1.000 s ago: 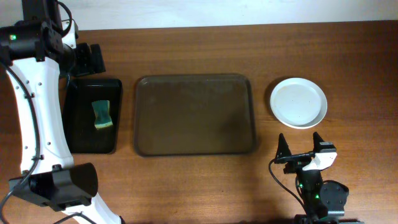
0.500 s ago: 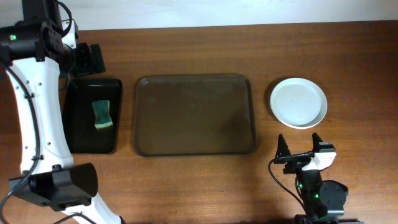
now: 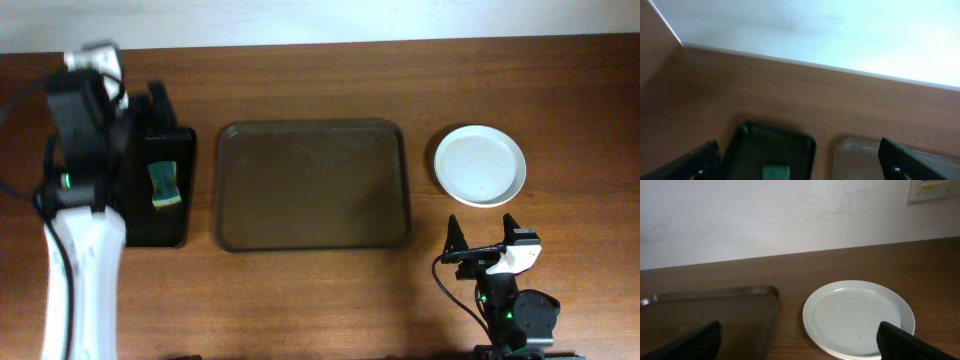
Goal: Clean dirty plates on tray and stack at the side
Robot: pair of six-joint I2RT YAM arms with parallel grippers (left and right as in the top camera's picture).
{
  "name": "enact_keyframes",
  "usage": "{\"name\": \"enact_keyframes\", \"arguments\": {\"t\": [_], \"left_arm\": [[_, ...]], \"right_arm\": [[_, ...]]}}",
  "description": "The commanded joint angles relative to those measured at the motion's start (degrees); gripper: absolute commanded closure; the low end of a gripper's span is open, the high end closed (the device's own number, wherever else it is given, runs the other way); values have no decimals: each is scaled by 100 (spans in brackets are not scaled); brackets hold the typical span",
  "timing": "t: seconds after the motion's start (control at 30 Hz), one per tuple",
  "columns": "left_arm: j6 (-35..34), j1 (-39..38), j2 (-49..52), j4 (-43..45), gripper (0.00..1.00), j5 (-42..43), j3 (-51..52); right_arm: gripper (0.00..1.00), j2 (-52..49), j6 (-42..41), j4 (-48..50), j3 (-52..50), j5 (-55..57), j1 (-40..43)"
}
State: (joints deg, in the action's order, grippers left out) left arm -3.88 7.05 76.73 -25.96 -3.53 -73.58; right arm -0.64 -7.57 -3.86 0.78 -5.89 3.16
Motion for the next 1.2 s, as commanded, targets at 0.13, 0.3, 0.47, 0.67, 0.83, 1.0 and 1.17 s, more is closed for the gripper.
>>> {"name": "enact_keyframes", "arguments": {"t": [0.13,0.3,0.47,0.67,0.83,1.0,1.17], "left_arm": [[1180,229,-3814,2081,1,94,4621],[1303,225,-6205,2516,1,273,6686],[1893,-28,-7313,2131,1,223,7311],[2133,-127,-7648,2122,1,315,7307],[2133,-127,-7643,2120,1,315,7307],[2133,-127,-7643,2120,1,315,7307],[2133,-127,-7643,2120,1,315,7307]], "right_arm": [[2,44,-37,-11,-46,31,-52],[1,44,-37,-11,-46,33,-52],[2,44,-37,-11,-46,33,-52],[2,44,-37,-11,-46,33,-52],[2,44,-35,-11,-46,33,-52],[2,44,-35,-11,-46,33,-52],[2,44,-35,-11,-46,31,-52]]}}
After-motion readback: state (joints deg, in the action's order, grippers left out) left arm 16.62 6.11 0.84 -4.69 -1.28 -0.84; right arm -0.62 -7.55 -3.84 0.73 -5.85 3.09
